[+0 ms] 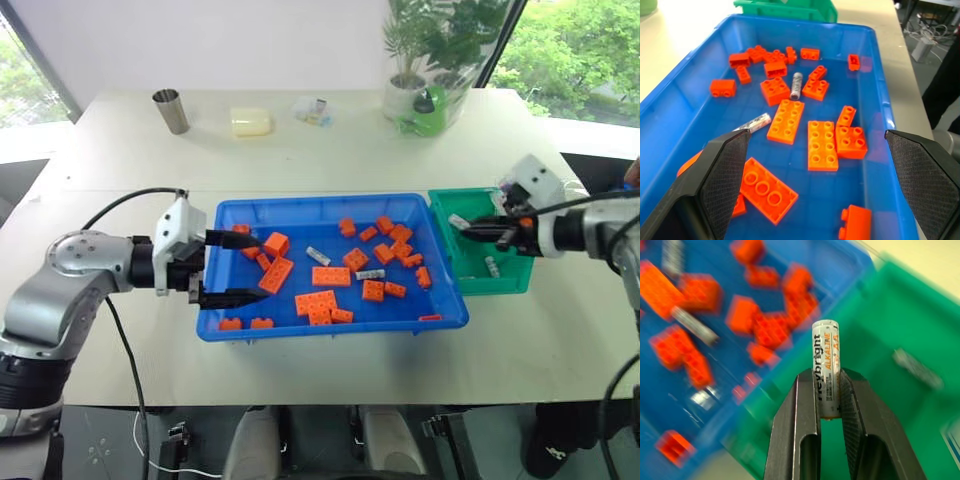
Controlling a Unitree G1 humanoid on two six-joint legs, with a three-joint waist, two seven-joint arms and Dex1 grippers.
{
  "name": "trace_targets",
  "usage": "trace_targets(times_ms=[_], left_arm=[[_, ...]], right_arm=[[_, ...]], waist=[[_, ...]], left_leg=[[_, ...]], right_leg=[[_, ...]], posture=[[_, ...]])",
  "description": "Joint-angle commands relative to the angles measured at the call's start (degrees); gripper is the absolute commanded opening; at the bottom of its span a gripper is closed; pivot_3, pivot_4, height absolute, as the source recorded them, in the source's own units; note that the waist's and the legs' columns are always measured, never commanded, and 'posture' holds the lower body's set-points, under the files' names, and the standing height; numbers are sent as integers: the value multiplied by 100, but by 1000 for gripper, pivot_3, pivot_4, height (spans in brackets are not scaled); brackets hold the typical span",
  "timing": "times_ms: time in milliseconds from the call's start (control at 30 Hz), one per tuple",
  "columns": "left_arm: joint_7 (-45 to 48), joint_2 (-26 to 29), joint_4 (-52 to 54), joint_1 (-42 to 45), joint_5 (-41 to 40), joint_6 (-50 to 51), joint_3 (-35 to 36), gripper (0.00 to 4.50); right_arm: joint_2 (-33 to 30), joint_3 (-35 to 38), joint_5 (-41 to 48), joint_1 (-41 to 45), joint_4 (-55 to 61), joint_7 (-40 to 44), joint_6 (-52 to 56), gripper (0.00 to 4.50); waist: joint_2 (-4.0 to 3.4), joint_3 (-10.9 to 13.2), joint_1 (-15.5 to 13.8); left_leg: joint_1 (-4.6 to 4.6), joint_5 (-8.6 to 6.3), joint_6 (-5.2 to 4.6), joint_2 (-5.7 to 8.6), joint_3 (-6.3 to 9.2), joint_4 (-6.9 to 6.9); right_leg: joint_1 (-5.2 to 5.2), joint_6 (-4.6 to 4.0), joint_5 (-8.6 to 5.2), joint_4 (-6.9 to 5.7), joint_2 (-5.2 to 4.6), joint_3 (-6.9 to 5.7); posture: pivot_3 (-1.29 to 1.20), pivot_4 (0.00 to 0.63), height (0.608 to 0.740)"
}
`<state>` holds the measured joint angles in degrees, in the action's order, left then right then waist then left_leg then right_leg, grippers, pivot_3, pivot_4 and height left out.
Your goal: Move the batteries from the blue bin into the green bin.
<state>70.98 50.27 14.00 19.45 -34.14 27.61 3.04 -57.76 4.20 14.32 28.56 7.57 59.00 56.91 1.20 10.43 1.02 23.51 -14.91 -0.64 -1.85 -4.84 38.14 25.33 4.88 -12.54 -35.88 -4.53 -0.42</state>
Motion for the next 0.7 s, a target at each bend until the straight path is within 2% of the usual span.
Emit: trace_targets(times_ms=[33,67,133,167,233,433,567,700], left_arm=[[58,13,10,107,34,-125,59,4500],[64,14,11,102,31,-131,57,4500],[72,19,24,65,37,-154,53,4500],[67,20,39,44,38,-158,57,4500],[57,25,66,15,35,-156,68,4500],[19,39,153,-4,14,-105,88,4500],[-17,11,163,43,19,-89,57,4500],[-52,-20,204,27,45,-113,30,4500]], right_arm=[[-123,210,-27,-156,60,-203,-288,549],[-127,208,-41,-172,23,-266,-329,1095],[-149,157,-125,-130,-104,-382,-518,1899],[-168,120,-138,-56,-161,-382,-609,2526],[-141,55,-106,159,-212,-358,-753,3506],[1069,-526,585,1516,316,-532,86,3506],[1988,-1470,466,1659,556,-876,206,3506],[2630,-2278,72,1727,198,-1234,-92,3506]], waist=[[0,0,-3],[0,0,-4],[0,0,-7],[0,0,-12],[-1,1,-12],[-2,1,51],[-1,1,-4],[-1,1,-45]], left_leg=[[0,0,0,0,-1,0],[1,0,0,0,-2,0],[1,0,0,0,-3,1],[1,0,0,1,-1,1],[1,0,0,1,-2,1],[1,0,0,-5,2,0],[2,0,0,-7,12,-2],[23,0,0,0,13,6]], right_leg=[[1,0,0,1,-1,1],[1,0,0,1,-2,3],[1,0,0,1,-2,4],[0,0,0,1,-2,4],[1,0,0,2,-2,3],[5,0,0,-3,9,7],[5,-4,-2,-13,12,2],[10,-3,-1,-12,-4,-3]], posture=[[0,150,736],[0,150,736],[0,150,736],[0,150,736],[0,150,736],[0,150,736],[0,150,736],[0,150,736]])
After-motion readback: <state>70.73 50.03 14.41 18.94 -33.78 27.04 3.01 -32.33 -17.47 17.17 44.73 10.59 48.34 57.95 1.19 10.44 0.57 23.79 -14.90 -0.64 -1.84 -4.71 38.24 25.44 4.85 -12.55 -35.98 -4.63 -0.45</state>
